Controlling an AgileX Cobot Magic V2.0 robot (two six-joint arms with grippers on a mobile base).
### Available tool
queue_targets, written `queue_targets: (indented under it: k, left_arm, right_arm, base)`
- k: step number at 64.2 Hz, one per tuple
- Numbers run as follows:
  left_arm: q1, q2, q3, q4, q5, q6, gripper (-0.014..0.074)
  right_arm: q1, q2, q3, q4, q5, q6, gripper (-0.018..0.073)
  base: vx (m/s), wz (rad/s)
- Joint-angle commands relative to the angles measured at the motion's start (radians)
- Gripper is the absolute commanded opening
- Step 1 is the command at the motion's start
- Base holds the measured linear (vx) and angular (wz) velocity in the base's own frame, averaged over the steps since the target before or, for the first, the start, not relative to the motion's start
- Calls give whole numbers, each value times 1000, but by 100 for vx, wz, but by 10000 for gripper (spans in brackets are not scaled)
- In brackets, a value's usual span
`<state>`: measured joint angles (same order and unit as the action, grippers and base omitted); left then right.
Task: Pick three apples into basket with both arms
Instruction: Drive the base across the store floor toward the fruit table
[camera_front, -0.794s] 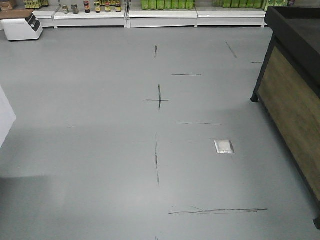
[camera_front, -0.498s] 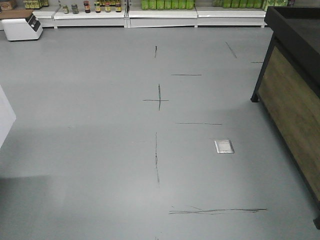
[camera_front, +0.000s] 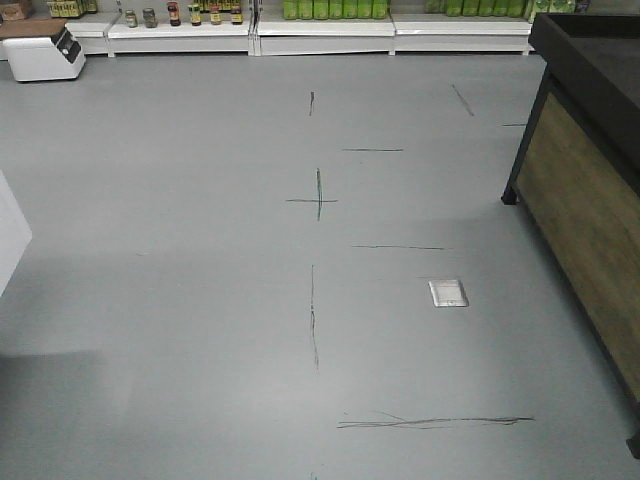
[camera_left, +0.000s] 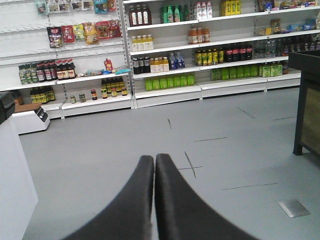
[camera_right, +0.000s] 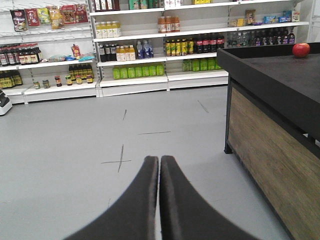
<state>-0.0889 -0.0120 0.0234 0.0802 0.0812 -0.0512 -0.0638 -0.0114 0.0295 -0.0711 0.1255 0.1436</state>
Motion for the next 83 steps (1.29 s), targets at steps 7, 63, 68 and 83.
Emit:
queue_targets:
  k: [7,63,68,83]
  left_arm:
    - [-1,-23,27,-6,-74,-7,-7]
    - [-1,-23,27,-6,-74,-7,-7]
    - [-1,-23,27,-6,-74,-7,-7]
    - [-1,-23,27,-6,-74,-7,-7]
  right_arm:
    - [-6,-8,9,-2,-74,-9,-3]
    - [-6,-8,9,-2,-74,-9,-3]
    - [-6,-8,9,-2,-74,-9,-3]
    - [-6,-8,9,-2,-74,-9,-3]
  base:
    - [0,0]
    - [8,3]
    - [13,9]
    - [12,9]
